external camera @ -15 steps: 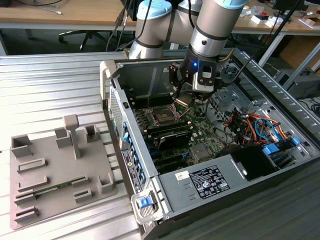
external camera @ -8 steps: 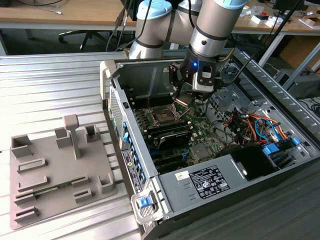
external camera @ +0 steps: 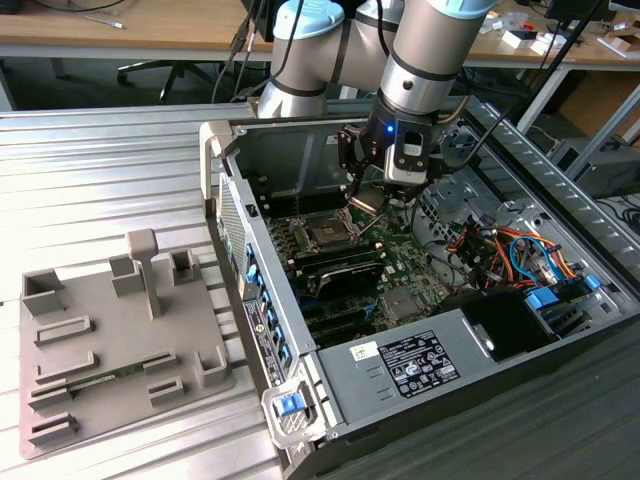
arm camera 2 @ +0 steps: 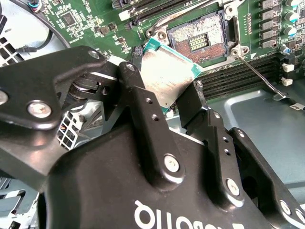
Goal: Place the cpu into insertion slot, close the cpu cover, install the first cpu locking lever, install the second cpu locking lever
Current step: 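Place the cpu into insertion slot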
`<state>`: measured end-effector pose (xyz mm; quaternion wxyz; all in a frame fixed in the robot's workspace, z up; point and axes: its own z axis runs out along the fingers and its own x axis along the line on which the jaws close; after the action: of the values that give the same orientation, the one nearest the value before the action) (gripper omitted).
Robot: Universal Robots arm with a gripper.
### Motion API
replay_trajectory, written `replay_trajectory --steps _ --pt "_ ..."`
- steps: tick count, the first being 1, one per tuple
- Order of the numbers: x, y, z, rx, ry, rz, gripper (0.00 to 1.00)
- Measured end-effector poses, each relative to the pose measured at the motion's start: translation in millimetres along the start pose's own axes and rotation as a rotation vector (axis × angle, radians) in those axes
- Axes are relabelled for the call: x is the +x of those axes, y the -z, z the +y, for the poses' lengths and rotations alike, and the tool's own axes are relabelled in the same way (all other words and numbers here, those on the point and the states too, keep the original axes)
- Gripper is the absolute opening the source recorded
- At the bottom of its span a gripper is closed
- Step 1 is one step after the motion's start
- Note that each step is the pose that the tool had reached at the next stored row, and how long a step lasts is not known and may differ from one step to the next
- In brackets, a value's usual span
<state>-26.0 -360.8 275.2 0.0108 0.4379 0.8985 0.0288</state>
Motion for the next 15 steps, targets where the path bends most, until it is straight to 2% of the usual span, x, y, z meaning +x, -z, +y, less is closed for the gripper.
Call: replay_trajectory --steps 15 --pt "0.0 -0.3 0.0 -0.0001 -0.012 -0.0007 0.54"
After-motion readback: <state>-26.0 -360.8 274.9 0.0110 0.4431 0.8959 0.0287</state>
